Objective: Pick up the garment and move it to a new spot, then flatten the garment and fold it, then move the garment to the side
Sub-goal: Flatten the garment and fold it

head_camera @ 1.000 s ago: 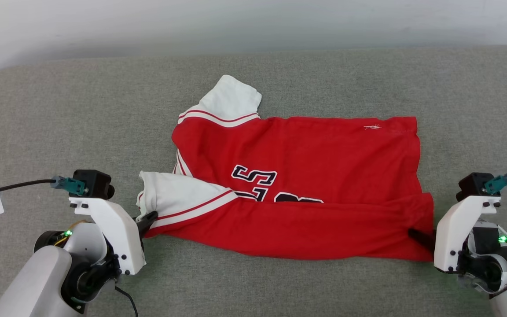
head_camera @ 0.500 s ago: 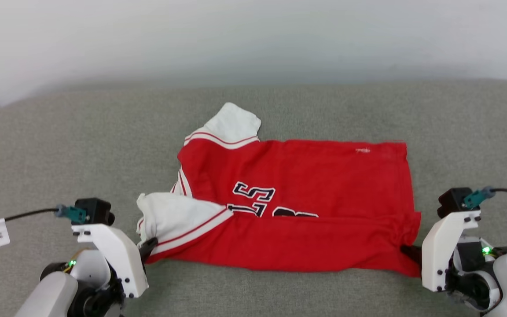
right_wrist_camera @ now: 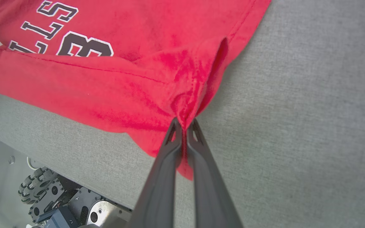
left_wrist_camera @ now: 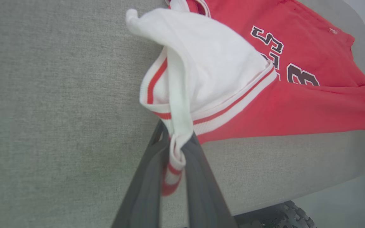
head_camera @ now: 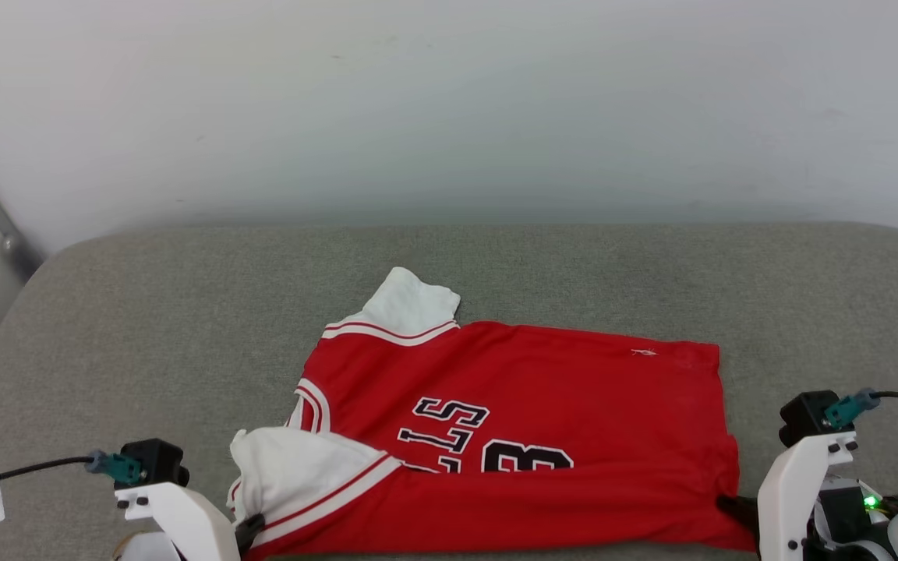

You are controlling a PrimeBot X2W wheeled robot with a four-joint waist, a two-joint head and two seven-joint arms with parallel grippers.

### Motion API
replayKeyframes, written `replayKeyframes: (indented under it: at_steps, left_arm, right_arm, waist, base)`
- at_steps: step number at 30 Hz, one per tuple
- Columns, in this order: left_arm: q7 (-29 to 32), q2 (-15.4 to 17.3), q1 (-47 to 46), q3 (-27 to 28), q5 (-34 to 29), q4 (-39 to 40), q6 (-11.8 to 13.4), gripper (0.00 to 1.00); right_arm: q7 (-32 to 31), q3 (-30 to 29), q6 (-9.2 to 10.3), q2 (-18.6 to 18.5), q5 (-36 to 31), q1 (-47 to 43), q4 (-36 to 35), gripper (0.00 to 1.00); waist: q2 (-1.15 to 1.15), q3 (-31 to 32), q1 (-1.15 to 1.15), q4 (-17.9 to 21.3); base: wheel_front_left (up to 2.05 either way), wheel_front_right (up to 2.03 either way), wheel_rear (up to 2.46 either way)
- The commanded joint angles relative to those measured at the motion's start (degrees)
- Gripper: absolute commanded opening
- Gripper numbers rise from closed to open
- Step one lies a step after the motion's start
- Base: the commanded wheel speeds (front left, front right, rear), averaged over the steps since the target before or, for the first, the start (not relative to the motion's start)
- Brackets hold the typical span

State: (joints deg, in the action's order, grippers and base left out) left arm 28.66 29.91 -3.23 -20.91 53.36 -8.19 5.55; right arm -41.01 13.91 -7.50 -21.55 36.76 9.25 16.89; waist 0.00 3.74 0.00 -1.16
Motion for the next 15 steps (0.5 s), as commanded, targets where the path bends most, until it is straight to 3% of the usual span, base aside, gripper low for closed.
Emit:
replayKeyframes:
  at_steps: [1, 5, 6, 7, 8, 9, 10, 15]
  left_arm:
    - [0.3, 0.4, 1.7, 0.4, 0.4, 0.7, 0.7, 0.0]
    - [1.7, -0.3, 4.0, -0.2, 2.0, 1.1, 1.0, 0.0]
    - [1.5, -0.5, 4.0, -0.2, 2.0, 1.1, 0.8, 0.0]
    - [1.0, -0.6, 3.7, -0.1, 1.9, 0.8, 0.6, 0.0]
    - [0.8, -1.0, 3.6, -0.3, 2.0, 0.2, 0.5, 0.05]
    - [0.6, -1.3, 3.2, -0.5, 2.0, -0.3, 0.2, 0.38]
    - [-0.7, -1.7, 1.9, -0.2, 1.4, -1.1, 0.0, 1.0]
    - [-5.4, -2.3, -1.5, 0.9, -0.7, -2.5, -0.5, 1.0]
  right_arm:
    - [-0.5, -0.7, 0.01, -0.2, 0.5, -1.5, 0.1, 0.0]
    - [-0.8, -1.7, 0.02, 0.0, 0.0, -3.9, 0.9, 0.0]
    - [-0.5, -1.8, 0.01, 0.3, -0.1, -4.3, 1.1, 0.12]
    - [0.0, -1.9, 0.01, 0.5, -0.2, -4.6, 1.1, 0.49]
    - [0.7, -2.1, 0.02, 0.7, -0.3, -5.0, 1.2, 1.0]
    - [1.5, -2.2, 0.01, 0.8, -0.6, -5.4, 1.1, 1.0]
    - [3.9, -2.4, 0.01, 1.1, -1.2, -5.5, 0.2, 1.0]
    - [14.2, -3.5, 0.02, 1.7, -4.5, -4.7, -2.2, 1.0]
  waist:
    - [0.0, 0.2, 0.0, -0.1]
    - [0.0, 0.1, 0.0, -0.3]
    - [0.0, -0.1, 0.0, -0.3]
    - [0.0, -0.2, 0.0, -0.3]
    - [0.0, -0.4, 0.0, -0.3]
    - [0.0, -0.5, 0.0, -0.3]
    - [0.0, -0.8, 0.0, 0.0]
    - [0.0, -1.4, 0.0, 1.1]
  base:
    - [0.0, 0.0, 0.0]
    - [0.0, 0.0, 0.0]
    - [0.0, 0.0, 0.0]
    - [0.0, 0.0, 0.0]
    - [0.0, 0.0, 0.0]
    - [0.0, 0.0, 0.0]
    - [0.0, 0.0, 0.0]
    - [0.0, 0.0, 0.0]
